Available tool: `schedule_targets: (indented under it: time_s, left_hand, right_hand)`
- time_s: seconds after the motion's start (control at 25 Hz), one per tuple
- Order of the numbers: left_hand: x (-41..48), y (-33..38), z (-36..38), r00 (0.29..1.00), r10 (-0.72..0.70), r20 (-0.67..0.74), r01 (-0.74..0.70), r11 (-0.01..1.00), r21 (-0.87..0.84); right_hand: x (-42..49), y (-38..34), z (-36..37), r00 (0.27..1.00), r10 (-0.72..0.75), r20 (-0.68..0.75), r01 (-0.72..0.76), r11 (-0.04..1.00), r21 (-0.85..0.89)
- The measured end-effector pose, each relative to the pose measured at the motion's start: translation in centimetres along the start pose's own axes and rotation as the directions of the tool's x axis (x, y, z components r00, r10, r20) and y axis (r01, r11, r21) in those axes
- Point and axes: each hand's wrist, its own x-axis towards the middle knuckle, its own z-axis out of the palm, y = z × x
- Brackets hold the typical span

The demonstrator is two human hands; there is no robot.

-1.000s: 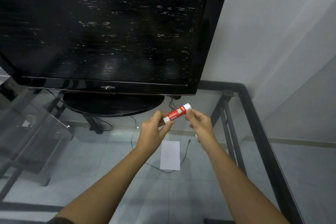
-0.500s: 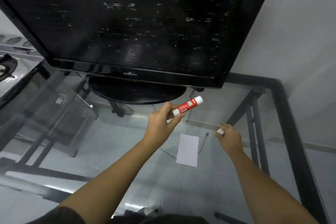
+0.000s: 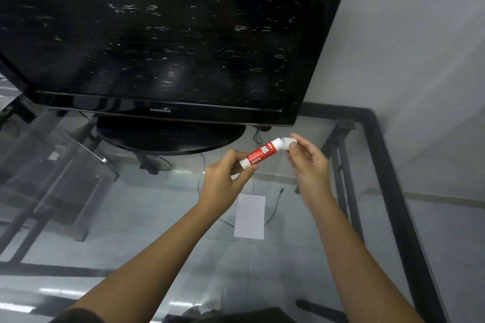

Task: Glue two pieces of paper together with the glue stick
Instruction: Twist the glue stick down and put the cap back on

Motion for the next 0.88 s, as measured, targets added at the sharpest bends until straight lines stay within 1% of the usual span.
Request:
schedule_targets:
  time_s: [0.12,0.28,0.44,0.56,0.64,0.68,0.76,0.8,0.84,0.88]
  left_hand:
    - [0.0,0.7,0.3,0.997,0.082,0.005,-0.082,0.997,-0.01]
    - [0.2,0.9,-0.3,0.99,0.138,0.041,-0.138,0.99,-0.011]
    - [0.5,1.2,-0.5,0.981,0.195,0.002,-0.195,0.981,-0.018]
    - [0.4,0.9,-0.4,0.981,0.194,-0.017,-0.195,0.981,-0.017]
    - [0.3,0.7,-0.1,0.989,0.147,-0.03,-0.148,0.987,-0.057]
    - [0.3,0.5,0.1,0.993,0.118,-0.03,-0.12,0.989,-0.09]
    - [0.4,0.1,0.8,0.996,0.085,-0.003,-0.085,0.988,-0.132]
    - [0.5,-0.2,1.3,0.997,0.077,0.025,-0.073,0.989,-0.13]
    - [0.6,-0.7,1.8,0.996,0.066,0.067,-0.059,0.993,-0.104]
    - [0.7,-1.4,2.3,0.992,0.051,0.115,-0.046,0.998,-0.048]
  right_hand:
    - [-0.6,-1.0,-0.6,0.998,-0.057,0.007,0.057,0.998,-0.018]
    - [-0.2,-2.5,-2.1,0.988,-0.079,0.134,0.096,0.988,-0.123]
    - [-0.2,-2.9,-1.9,0.976,-0.106,0.188,0.14,0.974,-0.179]
    - [-0.6,-2.8,-1.3,0.978,-0.095,0.187,0.122,0.982,-0.142]
    - [-0.7,-2.3,-0.9,0.975,-0.125,0.181,0.15,0.98,-0.132]
    - [-0.6,-1.7,-0.5,0.98,-0.117,0.164,0.138,0.983,-0.121]
    - [-0.7,-0.7,0.2,0.991,0.004,0.136,0.001,0.999,-0.035]
    - [-0.8,-0.2,0.4,0.987,0.073,0.146,-0.075,0.997,0.008]
    - [-0.7,0.4,0.5,0.982,0.117,0.151,-0.12,0.993,0.015]
    - [-0.5,1.1,0.5,0.982,0.135,0.133,-0.134,0.991,-0.014]
